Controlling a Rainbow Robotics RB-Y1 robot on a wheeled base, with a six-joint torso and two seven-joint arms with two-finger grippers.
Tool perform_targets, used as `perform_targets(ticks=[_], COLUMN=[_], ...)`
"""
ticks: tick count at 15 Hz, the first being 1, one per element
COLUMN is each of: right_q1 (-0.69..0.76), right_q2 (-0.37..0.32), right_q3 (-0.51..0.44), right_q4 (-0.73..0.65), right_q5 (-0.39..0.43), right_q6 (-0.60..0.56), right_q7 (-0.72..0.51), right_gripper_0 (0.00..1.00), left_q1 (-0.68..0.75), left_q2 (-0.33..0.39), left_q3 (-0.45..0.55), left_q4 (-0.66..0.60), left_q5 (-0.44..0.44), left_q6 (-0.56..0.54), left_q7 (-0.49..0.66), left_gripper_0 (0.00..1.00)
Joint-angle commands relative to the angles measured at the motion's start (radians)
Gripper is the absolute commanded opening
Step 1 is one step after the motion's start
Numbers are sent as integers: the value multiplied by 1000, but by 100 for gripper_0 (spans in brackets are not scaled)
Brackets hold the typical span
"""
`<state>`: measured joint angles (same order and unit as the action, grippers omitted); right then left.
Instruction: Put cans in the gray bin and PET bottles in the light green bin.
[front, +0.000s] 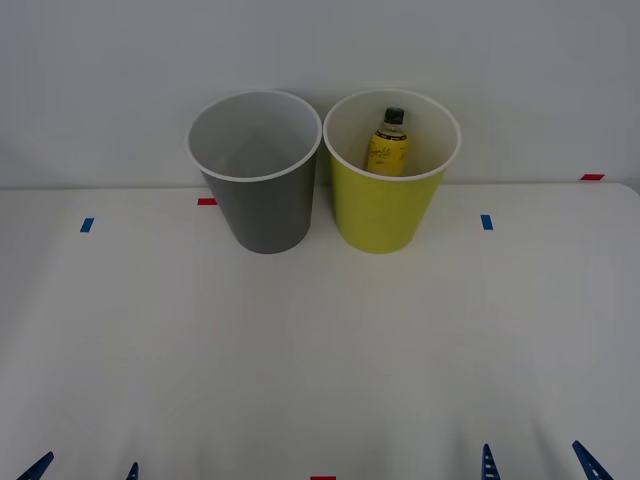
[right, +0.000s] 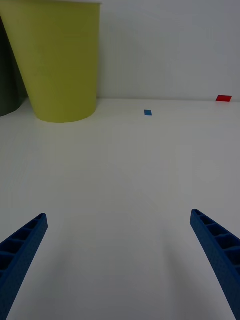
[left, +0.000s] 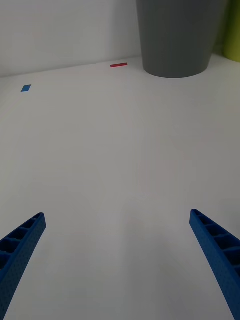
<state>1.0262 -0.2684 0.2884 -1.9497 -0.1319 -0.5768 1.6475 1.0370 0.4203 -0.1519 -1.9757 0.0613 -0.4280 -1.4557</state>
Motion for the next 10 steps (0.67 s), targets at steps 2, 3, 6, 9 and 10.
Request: perform_targets(ticks=[2,3,6,9,10], right_q1=[0,0,0,0,0], right_q2=[0,0,0,0,0], right_q3=[0,0,0,0,0], right_q4=[0,0,0,0,0], right_q5=[0,0,0,0,0], right_q6=[0,0,0,0,0], right_q7=[0,0,0,0,0], right_gripper_0=[100,100,100,100,100], left_q1=[0,0,0,0,0], left_q2=[0,0,0,0,0], left_q3=[0,0,0,0,0], left_q4=[0,0,0,0,0], left_q5=[0,0,0,0,0], left_q6=[0,0,0,0,0], left_q7=[0,0,0,0,0], left_gripper_0=[100,100,100,100,100])
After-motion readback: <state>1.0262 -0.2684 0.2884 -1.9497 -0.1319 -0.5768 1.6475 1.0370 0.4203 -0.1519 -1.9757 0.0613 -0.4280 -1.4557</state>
